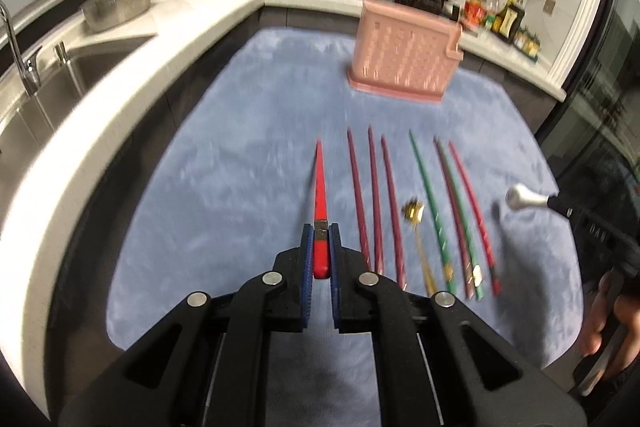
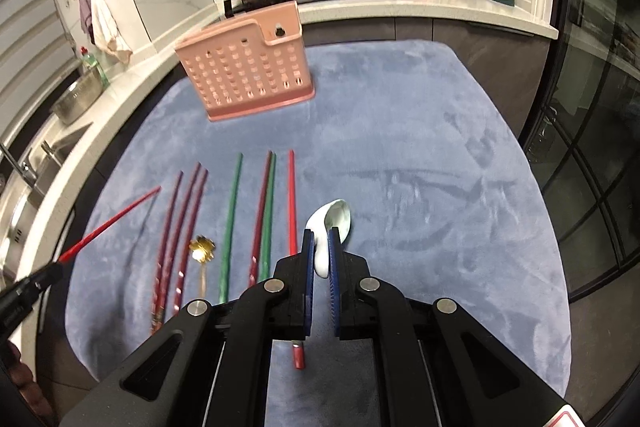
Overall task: Organize utensils
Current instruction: 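Lift and carry the red chopstick and white spoon over the pink holder with both tools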
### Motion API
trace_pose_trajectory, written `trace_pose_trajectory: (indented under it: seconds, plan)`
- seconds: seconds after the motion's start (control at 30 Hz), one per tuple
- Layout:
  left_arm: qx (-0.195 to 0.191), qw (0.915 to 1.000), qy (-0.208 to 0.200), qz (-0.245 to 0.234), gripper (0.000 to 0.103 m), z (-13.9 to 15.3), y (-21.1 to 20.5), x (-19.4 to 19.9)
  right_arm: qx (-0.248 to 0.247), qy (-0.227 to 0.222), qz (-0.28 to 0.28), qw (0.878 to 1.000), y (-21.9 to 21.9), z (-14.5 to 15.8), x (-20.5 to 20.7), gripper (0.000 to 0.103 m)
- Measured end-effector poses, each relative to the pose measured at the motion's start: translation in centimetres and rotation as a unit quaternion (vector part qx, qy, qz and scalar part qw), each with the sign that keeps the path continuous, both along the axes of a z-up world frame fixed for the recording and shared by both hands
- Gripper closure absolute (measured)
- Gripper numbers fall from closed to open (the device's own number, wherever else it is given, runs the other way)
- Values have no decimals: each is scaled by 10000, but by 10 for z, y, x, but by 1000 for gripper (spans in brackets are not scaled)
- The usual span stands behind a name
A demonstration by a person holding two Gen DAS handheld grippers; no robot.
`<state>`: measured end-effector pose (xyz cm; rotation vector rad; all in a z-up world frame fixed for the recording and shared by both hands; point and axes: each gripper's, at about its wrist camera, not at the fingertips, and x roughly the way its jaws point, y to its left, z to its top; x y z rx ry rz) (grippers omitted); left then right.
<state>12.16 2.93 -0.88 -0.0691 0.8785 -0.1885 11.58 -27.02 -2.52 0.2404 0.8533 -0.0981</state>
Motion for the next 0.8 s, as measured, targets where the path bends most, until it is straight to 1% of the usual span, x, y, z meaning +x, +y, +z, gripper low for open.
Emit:
trace_pose_trajectory:
  seconds: [0.2, 0.53, 0.67, 0.8]
  plan:
    - [0, 9987, -505, 87, 96, 44, 5, 21, 17, -227, 90, 9997, 4, 27, 6, 96]
    - [139, 9931, -1157, 107, 96, 98, -4, 77, 223, -404, 320, 9984, 7, 62, 42, 96]
    - [69, 9897, -1431, 22, 96, 126, -13, 96, 277, -542, 414, 9973, 6, 79, 60, 96]
    - [-53, 9825, -1862, -41, 96, 164, -27, 119, 473, -718, 487, 9951, -2, 101, 90, 96]
